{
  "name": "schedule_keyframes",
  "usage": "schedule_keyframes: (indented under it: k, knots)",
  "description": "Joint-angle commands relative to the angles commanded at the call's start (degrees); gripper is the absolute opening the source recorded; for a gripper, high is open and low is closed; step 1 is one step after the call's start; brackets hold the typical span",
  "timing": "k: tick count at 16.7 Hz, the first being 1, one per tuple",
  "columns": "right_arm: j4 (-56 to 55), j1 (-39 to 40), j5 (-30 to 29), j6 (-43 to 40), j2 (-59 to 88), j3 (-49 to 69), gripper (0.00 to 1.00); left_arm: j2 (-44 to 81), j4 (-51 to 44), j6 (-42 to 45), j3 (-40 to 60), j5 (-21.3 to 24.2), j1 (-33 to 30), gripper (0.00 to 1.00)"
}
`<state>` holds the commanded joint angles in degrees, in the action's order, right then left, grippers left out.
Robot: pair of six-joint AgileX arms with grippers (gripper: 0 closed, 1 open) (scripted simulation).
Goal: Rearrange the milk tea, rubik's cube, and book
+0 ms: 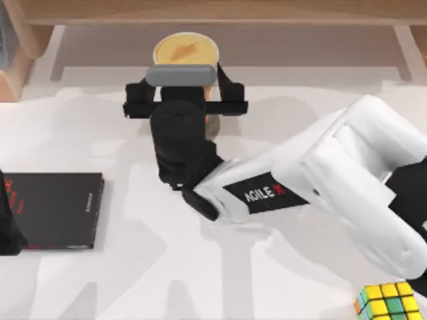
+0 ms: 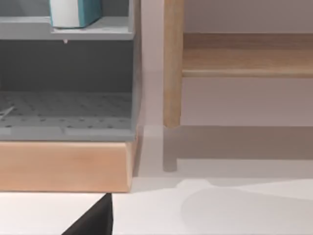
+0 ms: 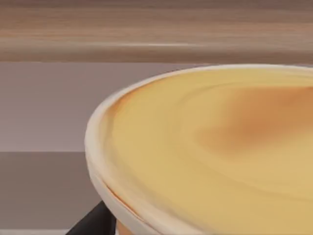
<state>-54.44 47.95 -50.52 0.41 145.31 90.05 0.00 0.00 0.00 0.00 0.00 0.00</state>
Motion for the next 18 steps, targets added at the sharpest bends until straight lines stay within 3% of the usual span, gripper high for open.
schedule_keyframes:
  k: [10, 18]
  knots:
    - [-3.39, 2.74, -2.71, 0.13, -3.09, -6.61, 1.0, 0.0, 0.0, 0.0, 0.0, 0.0, 0.0, 1.0]
    - [1.69, 4.07, -4.14, 0.34, -10.66, -9.54, 1.0, 0.0, 0.0, 0.0, 0.0, 0.0, 0.0, 1.0]
